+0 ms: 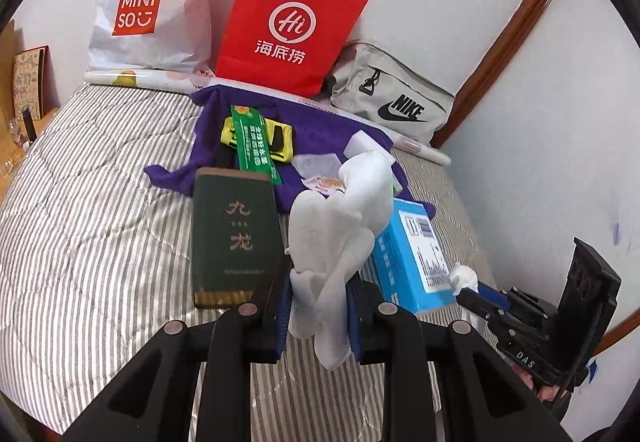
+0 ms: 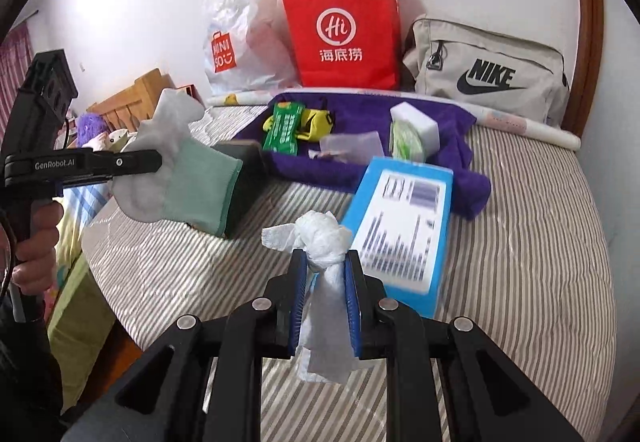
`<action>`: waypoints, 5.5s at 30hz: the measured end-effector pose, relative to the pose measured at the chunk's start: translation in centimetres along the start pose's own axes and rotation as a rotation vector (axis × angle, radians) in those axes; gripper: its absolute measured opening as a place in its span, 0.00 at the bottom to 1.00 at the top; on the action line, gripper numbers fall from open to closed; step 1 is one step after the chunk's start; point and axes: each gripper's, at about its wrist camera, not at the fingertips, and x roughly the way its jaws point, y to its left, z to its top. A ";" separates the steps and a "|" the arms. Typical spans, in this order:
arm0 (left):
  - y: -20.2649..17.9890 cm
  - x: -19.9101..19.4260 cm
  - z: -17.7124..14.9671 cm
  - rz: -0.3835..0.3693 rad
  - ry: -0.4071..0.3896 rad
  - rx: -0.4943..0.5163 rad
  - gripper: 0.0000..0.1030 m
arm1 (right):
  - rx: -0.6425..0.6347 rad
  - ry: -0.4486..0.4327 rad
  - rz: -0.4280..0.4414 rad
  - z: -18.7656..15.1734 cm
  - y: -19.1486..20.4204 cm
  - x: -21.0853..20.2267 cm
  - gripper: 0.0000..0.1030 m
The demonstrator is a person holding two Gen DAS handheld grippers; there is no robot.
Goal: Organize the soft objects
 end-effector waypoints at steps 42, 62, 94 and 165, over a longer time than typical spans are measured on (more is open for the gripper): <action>4.0 10.4 13.1 -0.042 0.045 -0.036 0.22 | 0.071 0.088 -0.067 13.0 -5.1 14.9 0.19; 4.8 17.6 14.1 0.059 0.162 0.001 0.29 | 0.072 0.209 -0.122 13.6 -5.0 19.7 0.19; -1.7 3.7 7.6 0.142 0.003 0.113 0.70 | 0.122 0.017 -0.111 10.6 -1.3 4.5 0.62; -11.2 -8.5 -8.1 0.351 -0.187 0.218 0.88 | 0.122 -0.141 -0.193 -2.2 5.1 -11.3 0.97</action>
